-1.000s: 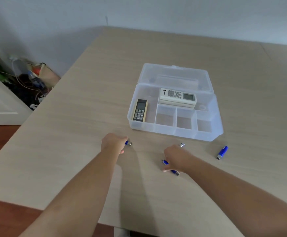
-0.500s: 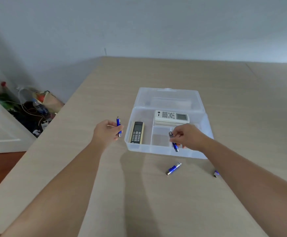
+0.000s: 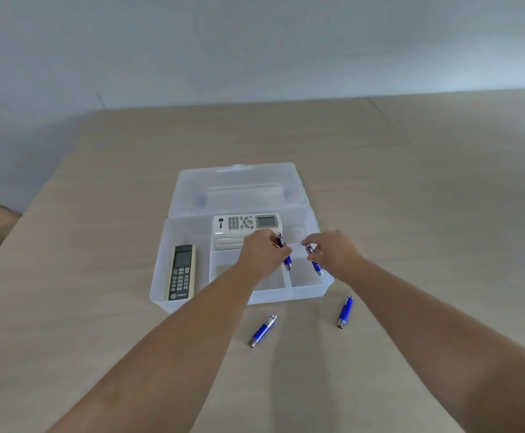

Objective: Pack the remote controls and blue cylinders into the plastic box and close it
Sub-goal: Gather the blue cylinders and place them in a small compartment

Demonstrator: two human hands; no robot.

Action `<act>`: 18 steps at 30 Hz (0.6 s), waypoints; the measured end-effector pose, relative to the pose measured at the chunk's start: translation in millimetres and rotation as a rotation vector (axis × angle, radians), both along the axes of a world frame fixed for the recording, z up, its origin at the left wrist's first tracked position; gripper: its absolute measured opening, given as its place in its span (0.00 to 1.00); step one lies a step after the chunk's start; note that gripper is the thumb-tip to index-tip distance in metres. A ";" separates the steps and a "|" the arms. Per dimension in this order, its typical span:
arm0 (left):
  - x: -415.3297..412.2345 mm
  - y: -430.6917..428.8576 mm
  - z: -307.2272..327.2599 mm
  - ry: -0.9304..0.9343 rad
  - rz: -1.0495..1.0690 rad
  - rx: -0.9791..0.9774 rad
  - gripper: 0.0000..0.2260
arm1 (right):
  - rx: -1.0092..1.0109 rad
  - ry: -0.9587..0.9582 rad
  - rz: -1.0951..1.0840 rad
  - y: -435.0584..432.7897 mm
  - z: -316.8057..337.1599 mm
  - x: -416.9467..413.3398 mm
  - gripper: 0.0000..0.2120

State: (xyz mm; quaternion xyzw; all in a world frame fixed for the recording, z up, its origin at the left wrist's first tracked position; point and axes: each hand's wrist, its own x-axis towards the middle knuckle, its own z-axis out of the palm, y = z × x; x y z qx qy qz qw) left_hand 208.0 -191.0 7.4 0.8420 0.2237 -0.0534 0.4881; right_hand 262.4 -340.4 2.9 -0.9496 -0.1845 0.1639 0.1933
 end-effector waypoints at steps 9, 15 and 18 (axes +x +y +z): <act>12.5 -9.6 -19.3 0.047 -0.076 0.097 0.13 | -0.685 -0.362 0.499 12.4 -16.9 9.2 0.05; 16.5 -22.2 -12.1 0.048 -0.112 0.216 0.19 | -0.757 -0.432 0.575 8.5 -17.5 6.9 0.14; 18.2 -31.1 -6.6 0.065 -0.178 0.338 0.19 | -0.702 -0.467 0.582 6.8 -17.1 7.1 0.11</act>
